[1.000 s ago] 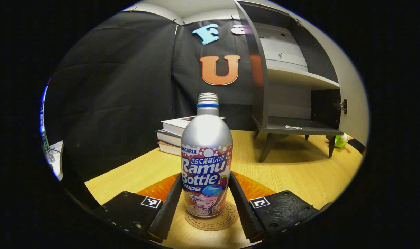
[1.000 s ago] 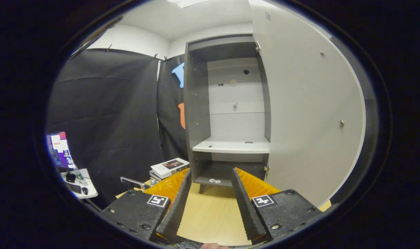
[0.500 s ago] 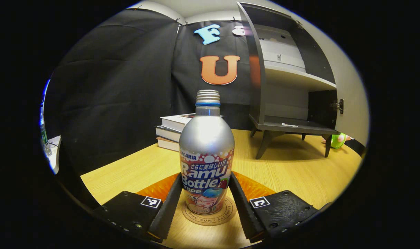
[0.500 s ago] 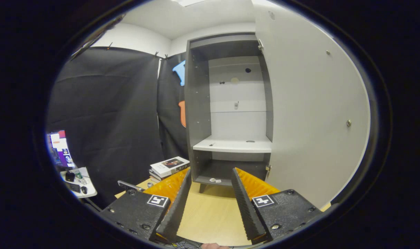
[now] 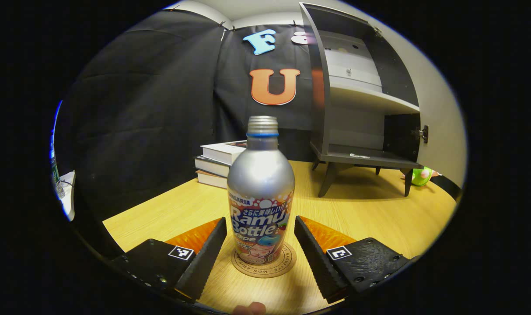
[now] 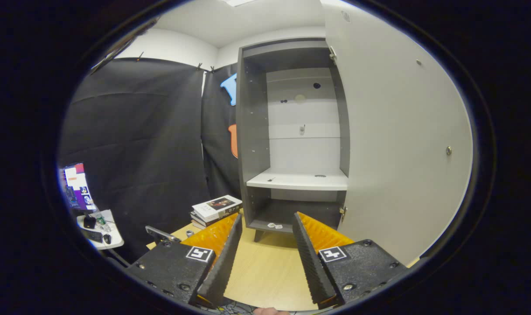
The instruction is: Open the cabinet door with the right hand, grasp the bottle in the cabinet with the left hand and place it on the coaster, then close the cabinet door with the right hand.
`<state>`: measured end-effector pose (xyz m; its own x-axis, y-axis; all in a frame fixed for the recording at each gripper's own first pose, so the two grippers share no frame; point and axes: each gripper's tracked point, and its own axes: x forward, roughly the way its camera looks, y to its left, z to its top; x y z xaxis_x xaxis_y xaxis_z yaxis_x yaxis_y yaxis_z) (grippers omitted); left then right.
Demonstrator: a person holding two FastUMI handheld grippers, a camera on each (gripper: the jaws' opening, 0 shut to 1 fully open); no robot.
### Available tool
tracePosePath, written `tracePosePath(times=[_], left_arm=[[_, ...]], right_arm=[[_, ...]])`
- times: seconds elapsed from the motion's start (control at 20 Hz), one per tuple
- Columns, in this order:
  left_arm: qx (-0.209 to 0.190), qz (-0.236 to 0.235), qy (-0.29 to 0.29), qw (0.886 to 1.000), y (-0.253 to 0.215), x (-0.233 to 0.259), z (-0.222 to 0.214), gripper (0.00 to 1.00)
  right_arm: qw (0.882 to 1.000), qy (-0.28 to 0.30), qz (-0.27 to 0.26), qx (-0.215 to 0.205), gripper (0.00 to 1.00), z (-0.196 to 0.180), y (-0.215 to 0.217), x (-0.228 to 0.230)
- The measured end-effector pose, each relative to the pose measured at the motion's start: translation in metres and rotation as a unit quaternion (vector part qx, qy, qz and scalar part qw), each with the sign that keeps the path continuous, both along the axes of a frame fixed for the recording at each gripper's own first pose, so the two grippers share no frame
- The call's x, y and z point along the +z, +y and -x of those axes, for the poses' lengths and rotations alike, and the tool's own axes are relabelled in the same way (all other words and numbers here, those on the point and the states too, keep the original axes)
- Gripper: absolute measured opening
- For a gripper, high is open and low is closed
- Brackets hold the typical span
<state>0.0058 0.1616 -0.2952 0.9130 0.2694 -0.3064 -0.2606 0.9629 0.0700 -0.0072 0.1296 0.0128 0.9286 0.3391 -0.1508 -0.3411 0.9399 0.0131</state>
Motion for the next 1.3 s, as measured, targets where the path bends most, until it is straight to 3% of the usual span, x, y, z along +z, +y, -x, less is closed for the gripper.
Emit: tracePosePath(times=[0.35,0.5,0.75,1.0,1.15,1.3], left_arm=[[0.028,-0.022,-0.082,0.996,0.006,0.145,0.032,0.94],[-0.022,-0.005,-0.117,0.993,-0.031,0.203,0.021,0.95],[-0.107,-0.003,-0.126,0.986,-0.092,0.239,0.004,0.95],[-0.178,-0.005,-0.119,0.977,-0.147,0.245,-0.004,0.95],[-0.201,0.012,-0.106,0.974,-0.166,0.238,-0.002,0.95],[-0.215,0.022,-0.093,0.972,-0.178,0.234,0.003,0.95]], right_arm=[[1.0,-0.019,-0.009,-0.002,0.77,0.002,-0.005,0.015],[0.999,-0.03,-0.016,-0.013,0.89,0.012,-0.009,0.034],[0.997,-0.05,-0.018,-0.05,0.91,0.049,-0.048,0.071],[0.987,-0.09,-0.017,-0.129,0.93,0.093,-0.128,0.124],[0.967,-0.123,-0.002,-0.225,0.94,0.113,-0.204,0.152],[0.95,-0.131,0.0,-0.282,0.94,0.109,-0.262,0.158]])
